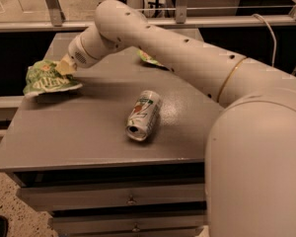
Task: Pick green jalapeno chip bag
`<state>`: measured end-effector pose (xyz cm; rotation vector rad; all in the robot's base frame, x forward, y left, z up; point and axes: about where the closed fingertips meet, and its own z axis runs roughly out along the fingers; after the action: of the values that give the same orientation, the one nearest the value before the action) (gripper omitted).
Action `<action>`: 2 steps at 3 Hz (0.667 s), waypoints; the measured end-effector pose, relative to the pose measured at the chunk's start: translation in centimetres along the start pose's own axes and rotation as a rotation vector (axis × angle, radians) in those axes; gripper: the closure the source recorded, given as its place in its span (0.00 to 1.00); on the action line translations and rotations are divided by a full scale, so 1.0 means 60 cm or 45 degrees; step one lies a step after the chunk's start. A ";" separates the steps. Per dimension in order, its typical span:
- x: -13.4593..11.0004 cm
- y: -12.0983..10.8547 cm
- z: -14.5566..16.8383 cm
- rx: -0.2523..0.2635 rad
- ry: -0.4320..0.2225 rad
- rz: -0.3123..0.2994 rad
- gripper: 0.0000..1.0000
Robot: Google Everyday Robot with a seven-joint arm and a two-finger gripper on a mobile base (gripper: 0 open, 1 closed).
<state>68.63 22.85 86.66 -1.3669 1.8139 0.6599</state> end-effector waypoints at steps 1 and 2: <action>-0.033 -0.044 -0.083 0.099 -0.092 -0.042 1.00; -0.048 -0.089 -0.183 0.206 -0.188 -0.068 1.00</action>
Offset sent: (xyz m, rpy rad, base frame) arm 0.0359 -0.1180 0.1215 0.1354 -0.2432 -0.1353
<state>71.25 14.45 95.59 -1.2228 1.6700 0.5578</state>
